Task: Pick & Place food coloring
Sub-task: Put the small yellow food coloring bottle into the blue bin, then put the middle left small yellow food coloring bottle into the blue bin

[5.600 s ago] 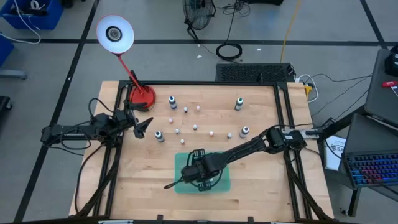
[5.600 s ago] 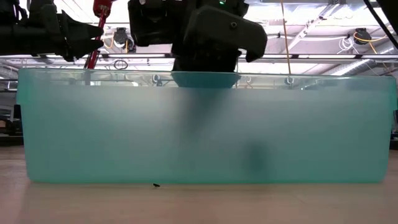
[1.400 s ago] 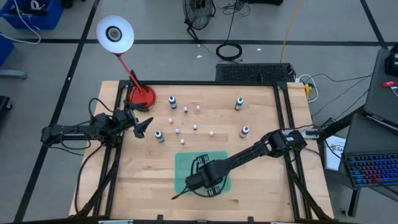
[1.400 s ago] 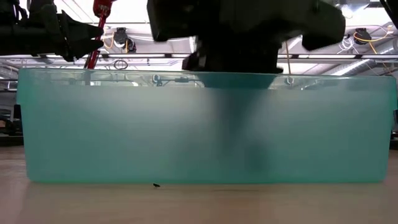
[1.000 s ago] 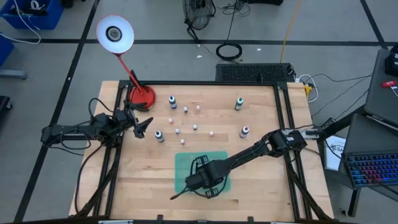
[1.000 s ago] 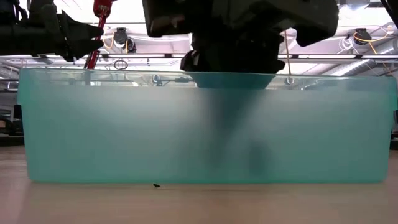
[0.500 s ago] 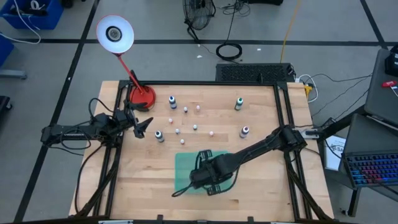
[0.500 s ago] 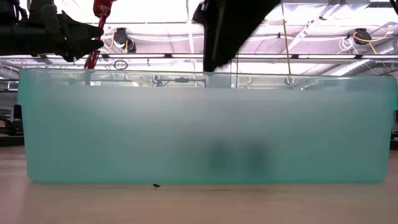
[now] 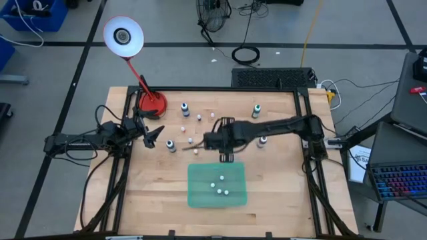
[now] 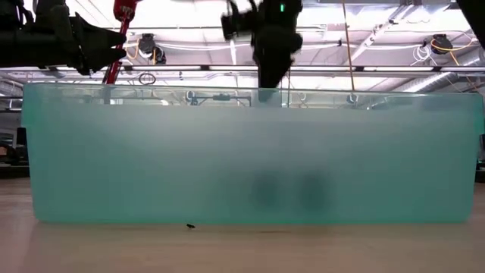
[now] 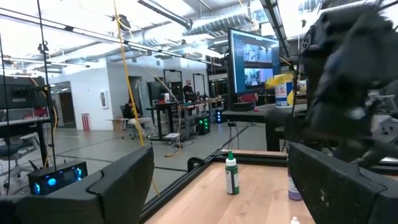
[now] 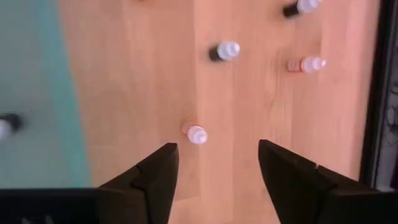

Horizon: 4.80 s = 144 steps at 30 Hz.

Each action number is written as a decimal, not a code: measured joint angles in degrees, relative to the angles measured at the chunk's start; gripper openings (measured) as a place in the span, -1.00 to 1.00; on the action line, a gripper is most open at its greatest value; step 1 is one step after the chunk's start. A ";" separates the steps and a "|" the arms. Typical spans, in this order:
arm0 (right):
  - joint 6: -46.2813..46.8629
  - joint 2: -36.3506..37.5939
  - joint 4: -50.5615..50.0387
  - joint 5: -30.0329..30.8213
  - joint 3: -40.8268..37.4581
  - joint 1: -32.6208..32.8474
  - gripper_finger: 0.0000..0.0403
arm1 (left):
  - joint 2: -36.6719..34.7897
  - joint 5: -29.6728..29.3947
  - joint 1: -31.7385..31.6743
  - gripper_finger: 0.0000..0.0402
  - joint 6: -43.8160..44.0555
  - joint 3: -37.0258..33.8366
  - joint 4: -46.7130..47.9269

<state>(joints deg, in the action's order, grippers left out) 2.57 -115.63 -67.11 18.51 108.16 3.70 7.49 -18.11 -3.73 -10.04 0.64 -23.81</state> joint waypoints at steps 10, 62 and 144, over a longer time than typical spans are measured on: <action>-3.53 -0.14 10.05 -7.42 -12.65 -6.41 0.14 | 0.00 0.00 0.00 0.82 0.00 0.00 0.00; -4.50 7.27 21.14 -11.07 -18.59 -1.84 -0.81 | -0.02 0.00 0.00 0.82 0.00 0.00 0.00; 20.95 36.40 0.23 -13.31 2.14 18.50 -0.29 | 0.00 0.00 0.01 0.82 0.00 0.00 0.00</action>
<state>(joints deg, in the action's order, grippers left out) 23.53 -79.24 -66.88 5.20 110.30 22.20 7.49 -18.11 -3.72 -10.04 0.64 -23.81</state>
